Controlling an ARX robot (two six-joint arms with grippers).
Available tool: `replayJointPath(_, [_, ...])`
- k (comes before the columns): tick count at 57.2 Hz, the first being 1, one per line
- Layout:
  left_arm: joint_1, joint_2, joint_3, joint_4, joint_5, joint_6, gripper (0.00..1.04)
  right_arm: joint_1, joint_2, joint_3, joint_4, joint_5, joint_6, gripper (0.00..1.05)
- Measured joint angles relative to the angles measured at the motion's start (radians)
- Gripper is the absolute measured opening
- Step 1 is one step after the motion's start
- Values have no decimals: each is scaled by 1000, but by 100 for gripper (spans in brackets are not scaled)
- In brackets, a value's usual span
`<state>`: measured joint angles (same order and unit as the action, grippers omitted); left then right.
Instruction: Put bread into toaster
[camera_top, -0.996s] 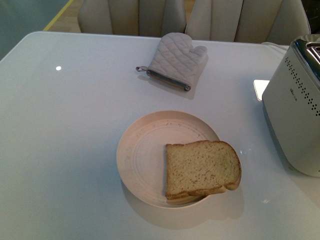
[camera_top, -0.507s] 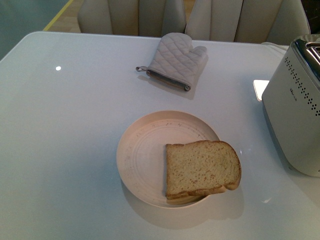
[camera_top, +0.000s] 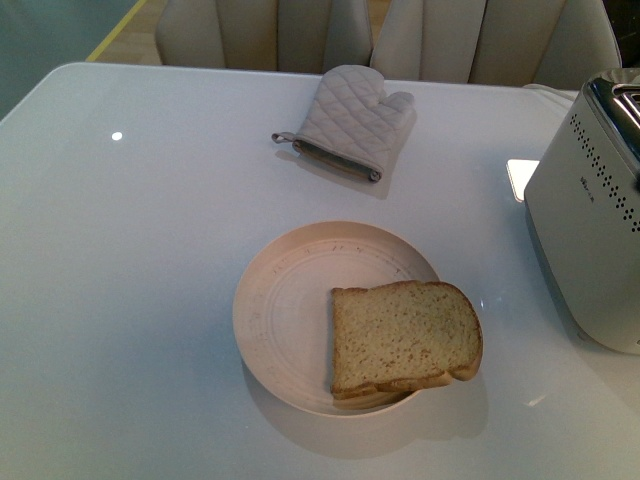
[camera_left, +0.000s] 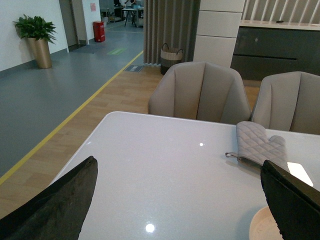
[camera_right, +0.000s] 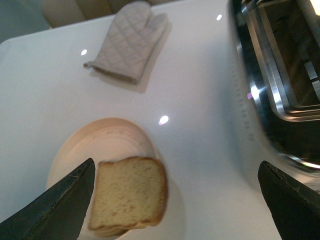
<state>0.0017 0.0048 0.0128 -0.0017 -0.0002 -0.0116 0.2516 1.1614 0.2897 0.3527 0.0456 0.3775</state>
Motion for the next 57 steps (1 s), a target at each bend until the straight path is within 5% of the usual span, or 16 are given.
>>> replayJointPath(27, [0, 0, 0, 0, 0, 0, 97, 42, 668, 220, 70, -144, 311, 96])
replayJointPath(57, [0, 0, 0, 0, 0, 0, 97, 70, 950, 306, 174, -218, 397, 96])
